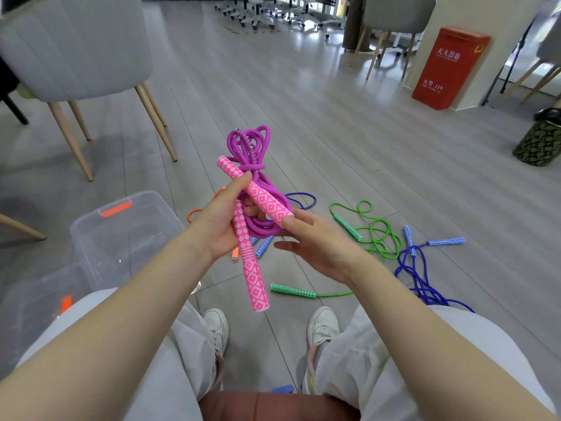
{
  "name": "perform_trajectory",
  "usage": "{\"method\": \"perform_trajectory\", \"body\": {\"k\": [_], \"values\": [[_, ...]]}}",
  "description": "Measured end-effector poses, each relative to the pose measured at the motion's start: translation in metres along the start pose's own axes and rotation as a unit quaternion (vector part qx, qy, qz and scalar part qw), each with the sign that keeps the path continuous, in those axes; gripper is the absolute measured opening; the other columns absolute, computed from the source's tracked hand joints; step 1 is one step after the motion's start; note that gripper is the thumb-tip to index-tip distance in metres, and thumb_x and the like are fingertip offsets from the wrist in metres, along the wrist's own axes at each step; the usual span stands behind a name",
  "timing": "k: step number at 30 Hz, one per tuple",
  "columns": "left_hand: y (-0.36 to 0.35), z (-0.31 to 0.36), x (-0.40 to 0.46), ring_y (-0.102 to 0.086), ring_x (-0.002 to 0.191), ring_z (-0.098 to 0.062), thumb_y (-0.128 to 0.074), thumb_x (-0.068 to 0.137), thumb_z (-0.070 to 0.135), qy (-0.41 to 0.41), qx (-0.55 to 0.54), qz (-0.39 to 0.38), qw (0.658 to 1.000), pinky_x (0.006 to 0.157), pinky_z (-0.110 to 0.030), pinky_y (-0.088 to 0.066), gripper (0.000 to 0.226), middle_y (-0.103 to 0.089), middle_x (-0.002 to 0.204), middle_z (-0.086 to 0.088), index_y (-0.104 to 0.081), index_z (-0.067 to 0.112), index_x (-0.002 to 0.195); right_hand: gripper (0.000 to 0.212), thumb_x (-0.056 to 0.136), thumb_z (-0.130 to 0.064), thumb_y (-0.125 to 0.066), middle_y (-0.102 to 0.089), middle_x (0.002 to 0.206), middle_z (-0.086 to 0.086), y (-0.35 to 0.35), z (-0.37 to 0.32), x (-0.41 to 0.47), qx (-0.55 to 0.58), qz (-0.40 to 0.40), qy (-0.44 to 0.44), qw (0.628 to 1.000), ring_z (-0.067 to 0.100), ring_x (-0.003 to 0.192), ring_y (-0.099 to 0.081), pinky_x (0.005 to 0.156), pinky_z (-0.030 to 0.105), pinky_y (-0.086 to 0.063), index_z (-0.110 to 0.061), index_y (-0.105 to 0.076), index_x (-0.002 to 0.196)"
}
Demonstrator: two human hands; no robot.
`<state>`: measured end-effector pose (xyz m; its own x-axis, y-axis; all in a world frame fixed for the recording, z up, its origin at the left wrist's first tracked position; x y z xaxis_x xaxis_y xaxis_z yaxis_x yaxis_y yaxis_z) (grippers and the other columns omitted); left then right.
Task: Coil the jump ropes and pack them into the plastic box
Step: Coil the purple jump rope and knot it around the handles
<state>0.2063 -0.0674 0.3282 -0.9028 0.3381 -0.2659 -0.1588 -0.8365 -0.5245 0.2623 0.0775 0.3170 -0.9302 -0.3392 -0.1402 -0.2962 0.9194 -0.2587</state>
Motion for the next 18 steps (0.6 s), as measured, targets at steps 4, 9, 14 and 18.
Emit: {"method": "perform_trajectory", "body": {"k": [4,9,14,18], "values": [[-0.003,0.001,-0.001,-0.059,0.061,-0.014,-0.059,0.089,0.039,0.006,0.016,-0.030,0.999,0.076,-0.034,-0.054,0.027,-0.057,0.064,-0.003,-0.060,0.014,0.078,0.051,0.083,-0.031,-0.068,-0.065,0.119,0.004,-0.001,0.002,0.001,0.059,-0.012,0.038,0.997,0.016,0.104,-0.061,0.092,0.033,-0.048,-0.005,-0.058,0.126],[-0.010,-0.002,-0.002,-0.061,0.113,-0.030,-0.056,0.088,0.040,0.027,0.007,-0.074,0.997,0.104,-0.047,-0.044,0.042,-0.062,0.121,-0.018,-0.062,0.010,0.115,0.073,0.065,-0.034,-0.084,-0.062,0.120,0.014,0.001,0.001,0.003,0.149,-0.033,0.071,0.986,0.024,0.111,-0.059,0.093,0.034,-0.051,-0.003,-0.058,0.125],[-0.015,-0.004,-0.006,-0.065,0.107,-0.029,-0.054,0.088,0.040,0.045,-0.001,-0.075,0.996,0.103,-0.045,-0.046,0.044,-0.065,0.119,-0.018,-0.062,0.007,0.116,0.032,0.075,-0.021,-0.074,-0.070,0.100,0.010,0.003,-0.001,0.005,0.143,0.024,0.094,0.985,0.019,0.091,-0.066,0.086,0.030,-0.054,-0.008,-0.070,0.105],[-0.013,-0.005,-0.003,-0.065,0.106,-0.029,-0.042,0.095,0.047,0.027,0.025,-0.047,0.998,0.099,-0.044,-0.049,0.057,-0.064,0.120,-0.020,-0.055,0.002,0.127,0.038,0.079,-0.024,-0.077,-0.070,0.097,0.010,0.000,-0.004,0.006,0.131,0.053,0.110,0.984,0.015,0.085,-0.068,0.076,0.026,-0.055,-0.002,-0.064,0.107]]}}
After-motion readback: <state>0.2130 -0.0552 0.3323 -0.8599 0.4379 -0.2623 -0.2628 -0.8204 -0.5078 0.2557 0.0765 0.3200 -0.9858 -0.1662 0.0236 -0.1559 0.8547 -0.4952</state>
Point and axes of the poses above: each hand's wrist, its own x-axis towards the middle knuckle, its own y-axis out of the back of the hand, z = x × y, the point moved 3 cm from there along x, towards the middle knuckle
